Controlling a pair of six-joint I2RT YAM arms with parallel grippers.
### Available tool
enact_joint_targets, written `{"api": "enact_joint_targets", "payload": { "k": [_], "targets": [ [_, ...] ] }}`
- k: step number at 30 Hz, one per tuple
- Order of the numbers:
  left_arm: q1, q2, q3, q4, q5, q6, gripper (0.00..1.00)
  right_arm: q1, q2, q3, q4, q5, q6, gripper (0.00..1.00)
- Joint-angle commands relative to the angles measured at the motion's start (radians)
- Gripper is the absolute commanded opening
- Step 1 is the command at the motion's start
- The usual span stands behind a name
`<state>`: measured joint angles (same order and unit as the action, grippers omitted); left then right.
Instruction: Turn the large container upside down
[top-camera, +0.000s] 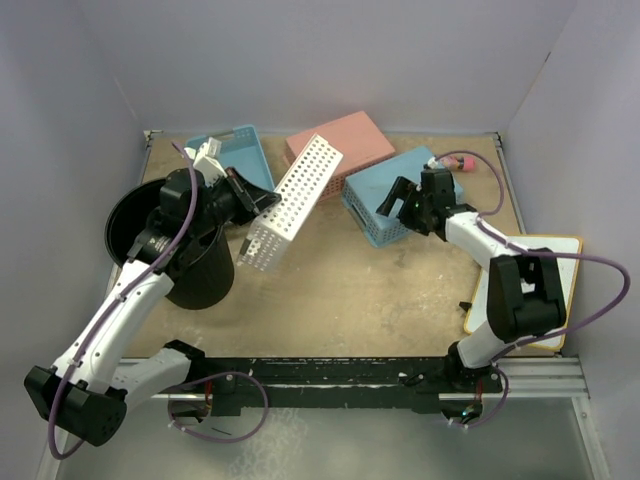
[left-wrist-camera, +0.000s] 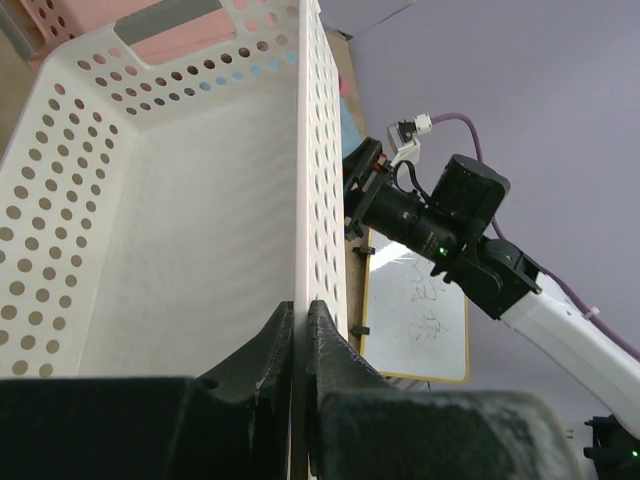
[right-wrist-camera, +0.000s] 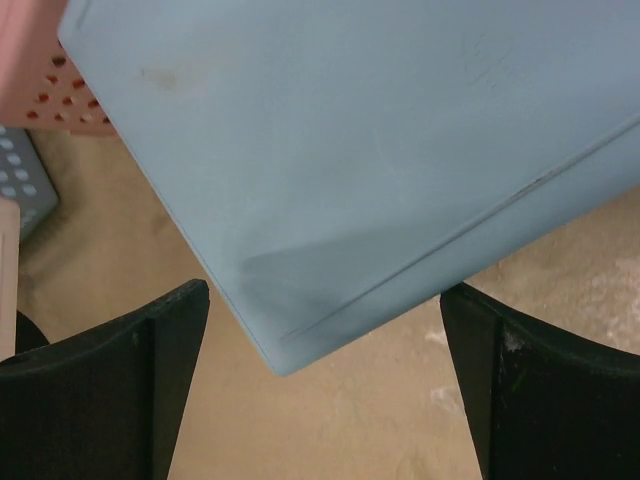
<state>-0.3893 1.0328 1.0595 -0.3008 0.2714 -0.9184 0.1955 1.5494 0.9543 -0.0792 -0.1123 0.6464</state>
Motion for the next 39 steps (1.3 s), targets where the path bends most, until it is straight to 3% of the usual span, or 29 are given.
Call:
{"api": "enact_joint_targets", "payload": {
  "k": [1, 8, 11, 14, 19, 24, 31, 34, 39],
  "targets": [
    [0.004, -0.04, 0.059, 0.054, 0.011, 0.032, 0.0, -0.017, 0.036, 0.109, 0.092, 0.034, 0.04, 1.0],
    [0.005, -0.023, 0.074, -0.014, 0.148, 0.079, 0.0, -0.018, -0.147, 0.064, 0.002, 0.026, -0.013, 1.0],
    [0.005, 0.009, 0.088, -0.081, 0.27, 0.112, 0.0, -0.018, -0.272, 0.048, -0.131, 0.142, -0.084, 1.0],
    [-0.001, 0.048, 0.078, -0.107, 0.409, 0.107, 0.0, -0.015, -0.424, 0.034, -0.23, 0.387, -0.126, 0.99],
    [-0.026, 0.049, 0.099, -0.213, 0.453, 0.165, 0.0, -0.015, -0.667, -0.071, -0.227, 0.451, -0.135, 0.99],
    [-0.118, -0.004, -0.084, 0.189, 0.561, -0.159, 0.0, -0.016, -0.691, -0.057, -0.262, 0.561, -0.146, 1.0],
    [-0.264, 0.08, -0.173, 0.503, 0.524, -0.336, 0.0, -0.016, -0.667, 0.039, -0.312, 0.561, -0.132, 1.0],
    [-0.307, 0.119, -0.247, 0.76, 0.526, -0.507, 0.0, -0.016, -0.652, 0.092, -0.366, 0.586, -0.126, 1.0],
    [-0.333, 0.247, -0.272, 0.843, 0.53, -0.541, 0.0, -0.016, -0.669, 0.153, -0.395, 0.635, -0.133, 1.0]
  ]
}}
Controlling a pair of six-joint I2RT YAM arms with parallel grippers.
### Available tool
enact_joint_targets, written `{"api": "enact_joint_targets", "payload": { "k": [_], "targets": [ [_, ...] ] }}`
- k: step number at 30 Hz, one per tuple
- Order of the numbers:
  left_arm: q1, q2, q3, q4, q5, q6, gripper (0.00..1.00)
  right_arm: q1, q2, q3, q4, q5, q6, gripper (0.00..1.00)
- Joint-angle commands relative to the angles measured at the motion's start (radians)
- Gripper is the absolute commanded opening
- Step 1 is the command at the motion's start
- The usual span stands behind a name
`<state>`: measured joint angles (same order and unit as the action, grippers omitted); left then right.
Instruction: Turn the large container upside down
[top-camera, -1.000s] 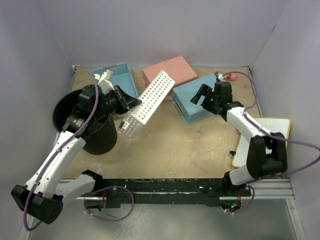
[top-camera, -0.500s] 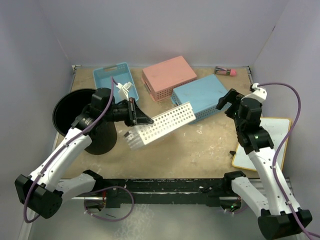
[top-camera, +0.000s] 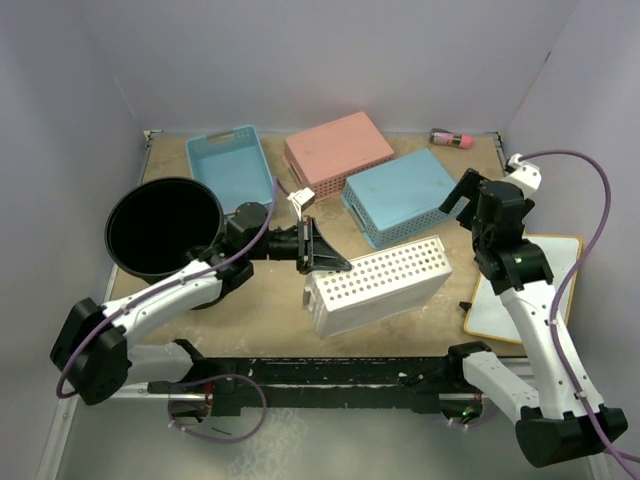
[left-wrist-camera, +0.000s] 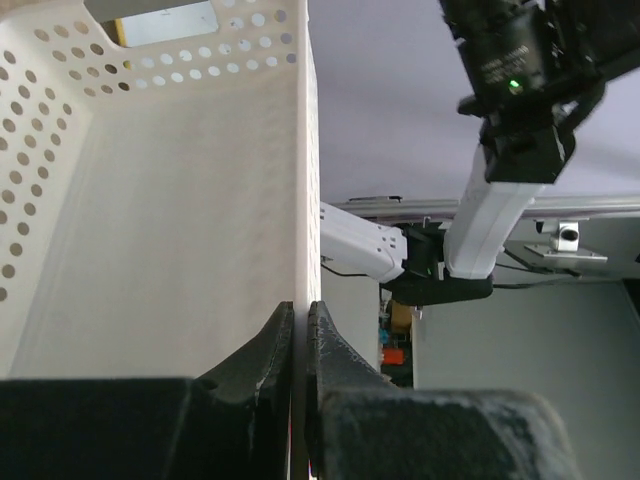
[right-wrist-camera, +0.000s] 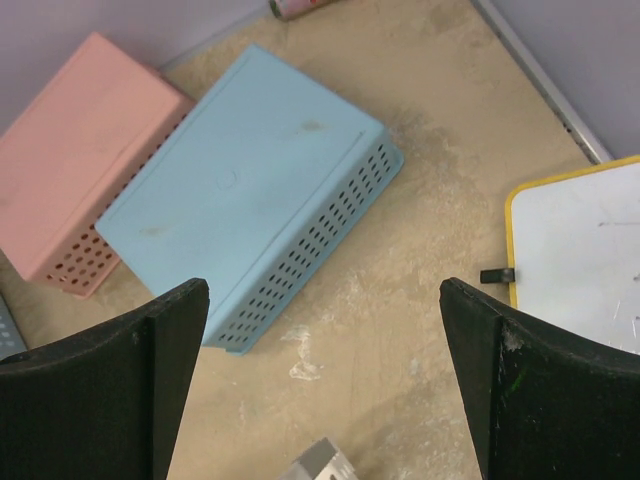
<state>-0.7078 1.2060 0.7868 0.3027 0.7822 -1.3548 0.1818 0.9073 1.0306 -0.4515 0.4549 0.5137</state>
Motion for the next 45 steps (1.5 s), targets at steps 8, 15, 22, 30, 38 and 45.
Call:
{"api": "enact_joint_targets", "payload": {
  "k": [8, 15, 22, 30, 38, 45],
  "targets": [
    [-0.081, 0.198, -0.034, 0.441, 0.028, -0.243, 0.0, -0.002, -0.081, 0.133, -0.067, 0.144, -0.027, 1.0],
    [-0.084, 0.265, -0.079, 0.458, 0.016, -0.267, 0.0, -0.002, -0.107, 0.142, -0.054, 0.142, -0.027, 1.0],
    [-0.042, 0.372, -0.076, 0.3, 0.0, -0.189, 0.0, -0.001, -0.101, 0.123, -0.044, 0.146, -0.018, 1.0],
    [0.078, 0.459, -0.054, 0.313, 0.082, -0.103, 0.2, -0.002, -0.132, 0.075, -0.039, 0.093, -0.032, 1.0],
    [0.085, 0.471, 0.182, -0.361, -0.06, 0.399, 0.7, -0.002, -0.138, 0.01, -0.098, 0.053, -0.021, 1.0],
    [0.082, 0.489, 0.419, -0.763, -0.463, 0.688, 0.75, -0.001, -0.142, -0.062, -0.066, -0.211, -0.066, 1.0]
  ]
}}
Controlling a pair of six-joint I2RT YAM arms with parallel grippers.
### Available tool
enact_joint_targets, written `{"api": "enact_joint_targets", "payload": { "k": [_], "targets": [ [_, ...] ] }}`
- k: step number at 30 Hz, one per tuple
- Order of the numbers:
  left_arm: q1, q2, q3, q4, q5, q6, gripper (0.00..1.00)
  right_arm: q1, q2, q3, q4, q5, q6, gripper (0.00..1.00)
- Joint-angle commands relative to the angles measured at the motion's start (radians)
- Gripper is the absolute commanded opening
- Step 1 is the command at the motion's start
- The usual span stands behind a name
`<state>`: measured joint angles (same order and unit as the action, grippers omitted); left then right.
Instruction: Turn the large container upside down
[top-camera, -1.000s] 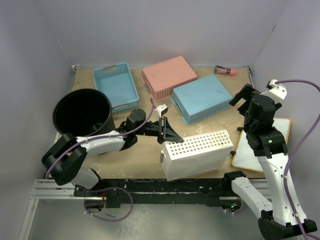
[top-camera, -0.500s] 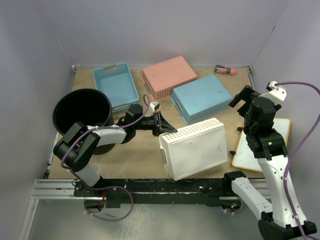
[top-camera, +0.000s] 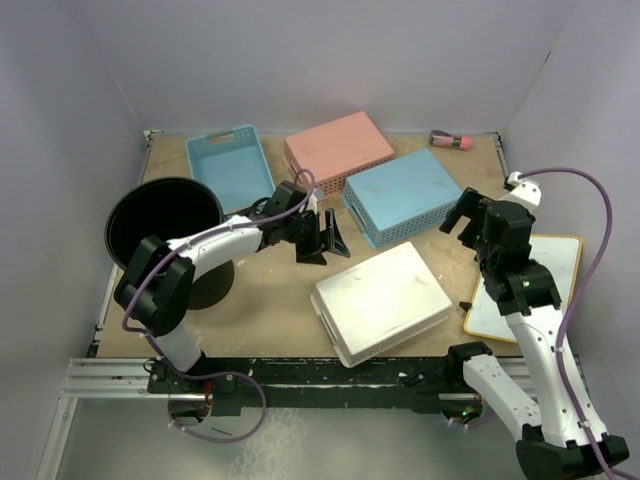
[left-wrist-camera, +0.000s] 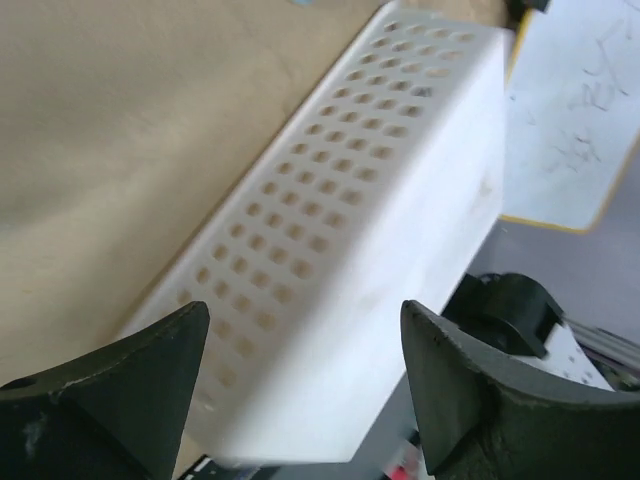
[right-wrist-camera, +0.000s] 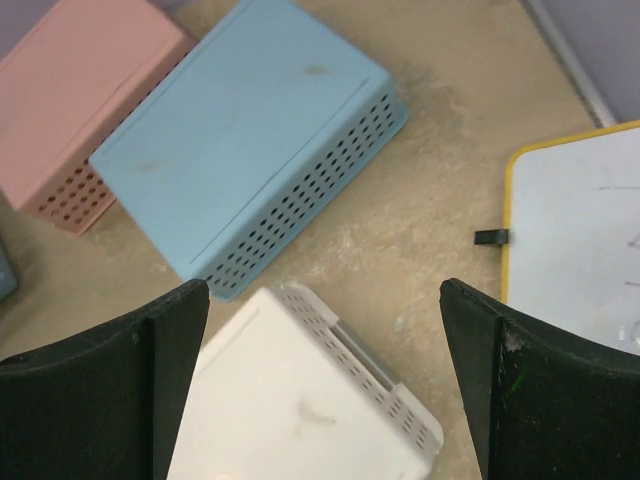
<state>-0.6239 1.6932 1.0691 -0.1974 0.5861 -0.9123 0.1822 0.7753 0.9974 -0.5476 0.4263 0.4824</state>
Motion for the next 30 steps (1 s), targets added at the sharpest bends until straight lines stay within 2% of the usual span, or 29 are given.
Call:
{"api": "enact_joint_targets", "payload": {
  "k": [1, 5, 8, 10, 11, 12, 13, 17, 19, 23, 27, 30],
  "targets": [
    [-0.002, 0.012, 0.161, -0.278, -0.311, 0.258, 0.75, -0.002, -0.008, -0.043, 0.038, -0.22, -0.041, 1.0],
    [-0.019, 0.037, 0.286, -0.387, -0.511, 0.314, 0.75, -0.001, 0.01, -0.047, 0.035, -0.32, -0.081, 1.0],
    [-0.051, -0.035, 0.392, -0.471, -0.648, 0.358, 0.75, -0.001, -0.002, -0.064, 0.08, -0.479, -0.09, 1.0],
    [-0.06, -0.096, 0.454, -0.517, -0.761, 0.373, 0.75, 0.003, -0.019, -0.147, 0.191, -0.633, -0.01, 1.0],
    [-0.06, -0.126, 0.482, -0.535, -0.825, 0.372, 0.75, 0.017, -0.024, -0.211, 0.278, -0.758, 0.044, 1.0],
    [-0.06, -0.155, 0.505, -0.548, -0.909, 0.375, 0.75, 0.046, -0.021, -0.268, 0.367, -0.805, 0.091, 1.0],
    [-0.06, -0.182, 0.526, -0.551, -0.957, 0.386, 0.74, 0.13, -0.008, -0.305, 0.427, -0.801, 0.124, 1.0],
    [-0.059, -0.248, 0.649, -0.625, -1.057, 0.446, 0.74, 0.527, 0.133, -0.257, 0.453, -0.527, 0.083, 1.0],
    [-0.057, -0.277, 0.68, -0.673, -1.154, 0.445, 0.74, 0.654, 0.21, -0.217, 0.473, -0.485, 0.062, 1.0],
    [0.009, -0.326, 0.698, -0.761, -1.317, 0.439, 0.78, 0.813, 0.387, -0.136, 0.459, -0.483, -0.005, 1.0],
    [0.058, -0.339, 0.679, -0.781, -1.312, 0.423, 0.78, 0.976, 0.554, -0.047, 0.377, -0.378, -0.071, 1.0],
    [0.058, -0.325, 0.662, -0.778, -1.296, 0.418, 0.77, 1.0, 0.629, -0.022, 0.327, -0.339, -0.097, 1.0]
  ]
}}
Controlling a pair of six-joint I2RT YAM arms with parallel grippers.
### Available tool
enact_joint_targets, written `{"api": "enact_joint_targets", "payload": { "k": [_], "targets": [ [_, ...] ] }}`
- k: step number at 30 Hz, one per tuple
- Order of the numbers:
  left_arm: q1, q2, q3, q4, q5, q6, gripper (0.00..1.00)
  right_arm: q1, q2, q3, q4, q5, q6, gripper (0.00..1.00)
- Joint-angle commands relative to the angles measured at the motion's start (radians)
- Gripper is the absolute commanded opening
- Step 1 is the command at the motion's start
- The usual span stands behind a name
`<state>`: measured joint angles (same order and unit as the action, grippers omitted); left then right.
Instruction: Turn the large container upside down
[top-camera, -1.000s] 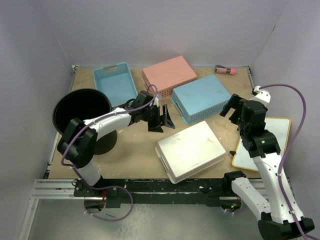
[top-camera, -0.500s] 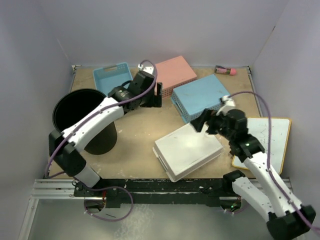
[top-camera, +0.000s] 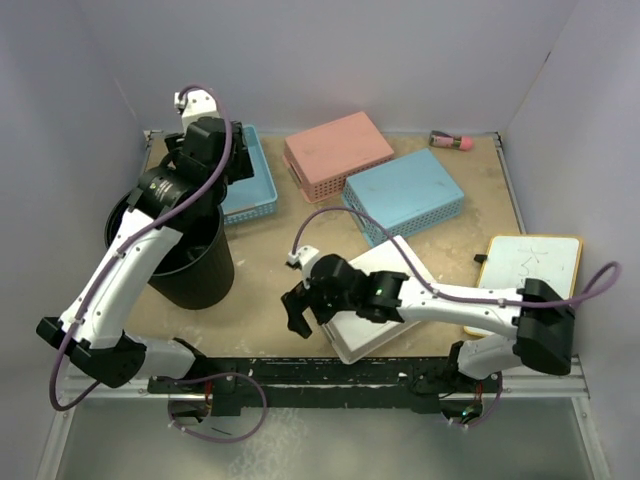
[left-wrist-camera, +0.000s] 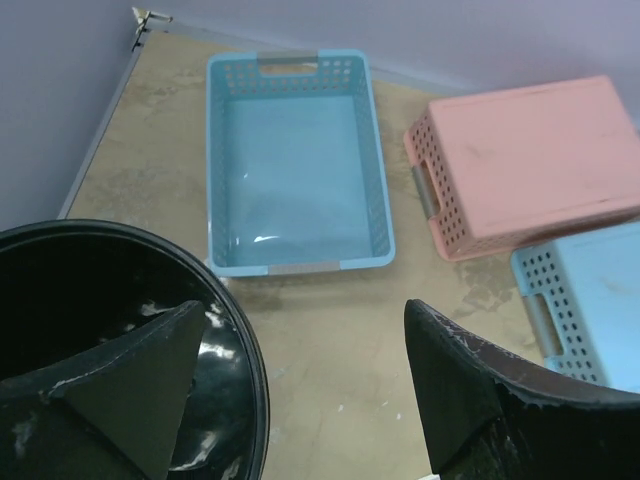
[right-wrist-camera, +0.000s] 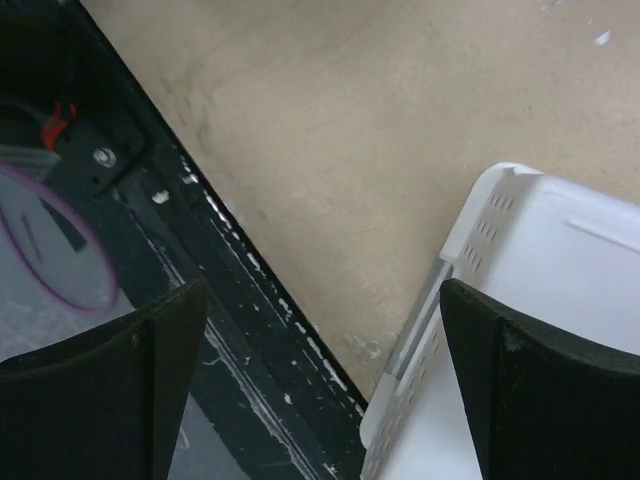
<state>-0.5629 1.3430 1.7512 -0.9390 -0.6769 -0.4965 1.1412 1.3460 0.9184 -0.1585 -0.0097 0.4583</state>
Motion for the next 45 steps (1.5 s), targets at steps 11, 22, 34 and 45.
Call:
{"api": "enact_joint_targets", "payload": {
  "k": [11, 22, 34, 45],
  "targets": [
    [-0.003, 0.032, 0.064, -0.114, -0.053, 0.036, 0.75, 0.038, 0.162, 0.147, -0.231, 0.355, -0.066, 1.0],
    [-0.005, 0.025, 0.032, -0.37, -0.095, -0.031, 0.72, -0.038, 0.087, 0.226, -0.154, 0.457, -0.098, 1.0],
    [-0.005, -0.005, -0.245, -0.253, 0.029, -0.09, 0.21, -0.279, -0.102, 0.13, -0.166, 0.439, -0.078, 1.0],
    [-0.005, 0.01, 0.117, -0.355, 0.197, -0.015, 0.0, -0.306, -0.143, 0.123, -0.19, 0.501, -0.084, 1.0]
  ]
}}
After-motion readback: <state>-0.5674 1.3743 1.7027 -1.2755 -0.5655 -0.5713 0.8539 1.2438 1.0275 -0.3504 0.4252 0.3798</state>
